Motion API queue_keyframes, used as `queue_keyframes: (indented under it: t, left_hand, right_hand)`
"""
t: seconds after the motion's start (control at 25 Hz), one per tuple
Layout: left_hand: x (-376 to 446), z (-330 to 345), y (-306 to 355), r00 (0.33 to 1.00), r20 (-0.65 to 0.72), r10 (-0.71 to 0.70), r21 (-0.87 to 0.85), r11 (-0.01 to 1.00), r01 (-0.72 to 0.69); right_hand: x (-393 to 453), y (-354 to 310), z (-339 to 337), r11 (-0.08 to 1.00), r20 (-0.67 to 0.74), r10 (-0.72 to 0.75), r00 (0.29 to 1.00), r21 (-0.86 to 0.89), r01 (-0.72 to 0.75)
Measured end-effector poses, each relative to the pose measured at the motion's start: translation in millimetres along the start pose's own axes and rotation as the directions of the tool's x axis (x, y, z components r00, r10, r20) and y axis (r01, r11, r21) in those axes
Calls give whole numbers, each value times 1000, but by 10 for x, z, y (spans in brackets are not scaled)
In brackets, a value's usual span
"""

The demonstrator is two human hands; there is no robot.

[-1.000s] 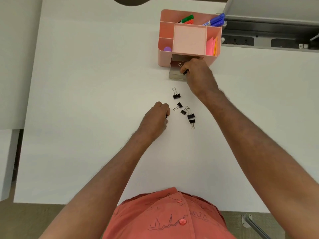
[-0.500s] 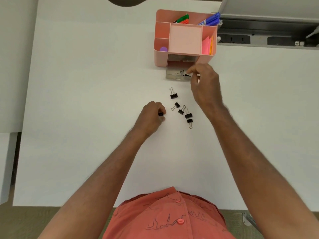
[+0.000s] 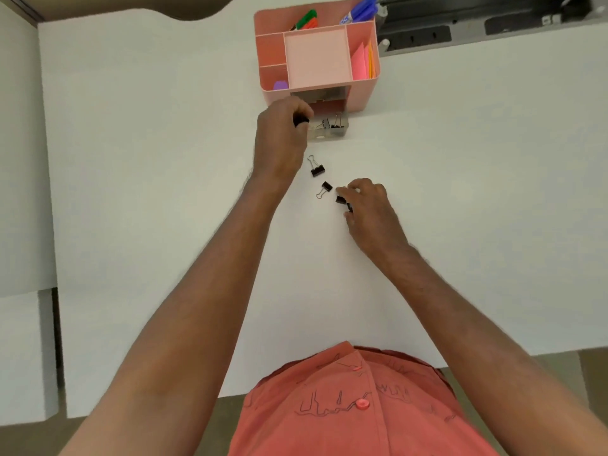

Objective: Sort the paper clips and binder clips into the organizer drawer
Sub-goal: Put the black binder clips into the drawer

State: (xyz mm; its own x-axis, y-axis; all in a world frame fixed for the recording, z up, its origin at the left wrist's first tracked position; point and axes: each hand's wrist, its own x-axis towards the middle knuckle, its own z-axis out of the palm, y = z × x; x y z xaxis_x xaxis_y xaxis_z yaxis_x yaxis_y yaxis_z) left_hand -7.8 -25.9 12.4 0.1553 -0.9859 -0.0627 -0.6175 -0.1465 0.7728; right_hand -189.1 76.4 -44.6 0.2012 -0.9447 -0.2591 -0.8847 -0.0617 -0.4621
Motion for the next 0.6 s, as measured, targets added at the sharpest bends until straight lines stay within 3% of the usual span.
queue_keyframes:
  t: [0.16,0.32,0.6]
  left_hand:
    - [141,184,-21,995,2,104,150,983,-103]
    - [167,350,-87,984,47,172,318,931,-178]
    - [175,386,-148,979,60,197,338,919,-206]
  right_hand:
    - [54,71,-44,997,3,18,1000,78,-18]
    - [31,73,-56,999,-11,-18,1000,41,19]
    - [74,42,-90,999,8,-46,999,-21,46]
